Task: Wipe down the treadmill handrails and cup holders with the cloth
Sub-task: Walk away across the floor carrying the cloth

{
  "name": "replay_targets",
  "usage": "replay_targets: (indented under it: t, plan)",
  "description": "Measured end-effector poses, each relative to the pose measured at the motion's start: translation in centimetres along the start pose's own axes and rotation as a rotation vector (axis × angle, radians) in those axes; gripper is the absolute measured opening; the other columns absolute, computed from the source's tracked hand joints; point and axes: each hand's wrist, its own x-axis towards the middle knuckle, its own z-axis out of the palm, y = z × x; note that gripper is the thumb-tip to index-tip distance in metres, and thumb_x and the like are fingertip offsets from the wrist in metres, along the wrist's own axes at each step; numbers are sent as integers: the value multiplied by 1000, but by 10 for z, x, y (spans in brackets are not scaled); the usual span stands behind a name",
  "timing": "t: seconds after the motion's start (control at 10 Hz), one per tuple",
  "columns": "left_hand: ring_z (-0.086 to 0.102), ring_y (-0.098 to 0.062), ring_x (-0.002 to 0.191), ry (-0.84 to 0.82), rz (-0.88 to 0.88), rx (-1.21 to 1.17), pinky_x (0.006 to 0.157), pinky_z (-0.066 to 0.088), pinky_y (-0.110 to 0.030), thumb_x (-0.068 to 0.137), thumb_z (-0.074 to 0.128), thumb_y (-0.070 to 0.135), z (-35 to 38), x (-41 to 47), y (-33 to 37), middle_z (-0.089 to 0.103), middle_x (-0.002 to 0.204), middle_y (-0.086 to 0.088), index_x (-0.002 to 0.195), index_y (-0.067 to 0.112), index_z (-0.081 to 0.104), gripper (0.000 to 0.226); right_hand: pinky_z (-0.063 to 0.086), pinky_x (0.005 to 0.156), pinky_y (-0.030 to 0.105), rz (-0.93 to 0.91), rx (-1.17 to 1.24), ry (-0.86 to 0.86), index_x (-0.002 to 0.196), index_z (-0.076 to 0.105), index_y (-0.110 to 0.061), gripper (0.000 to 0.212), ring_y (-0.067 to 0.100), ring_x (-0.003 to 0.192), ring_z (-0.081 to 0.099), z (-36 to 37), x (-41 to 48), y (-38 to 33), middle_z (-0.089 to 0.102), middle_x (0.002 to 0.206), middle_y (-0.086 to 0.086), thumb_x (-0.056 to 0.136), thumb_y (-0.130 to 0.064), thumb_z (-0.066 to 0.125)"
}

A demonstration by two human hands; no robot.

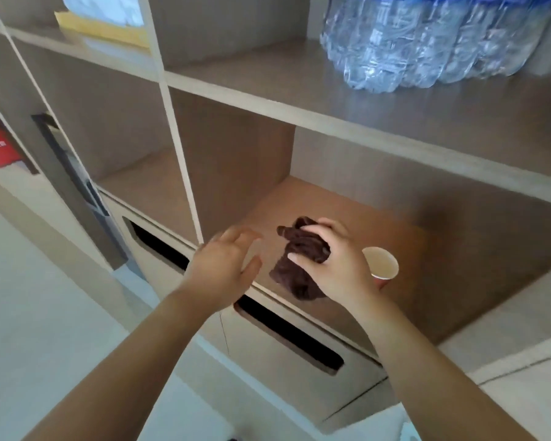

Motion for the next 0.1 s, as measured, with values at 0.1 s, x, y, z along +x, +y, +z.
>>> replay_targets:
  t: [0.1]
  plan:
    - [50,-23,116,-30,56,-19,95,44,-44,92,43,35,-7,25,-21,46,135,3,129,24,48,39,32,102,27,85,-123,20,121,59,-21,50,21,124,44,12,32,-4,52,129,1,76,-39,73]
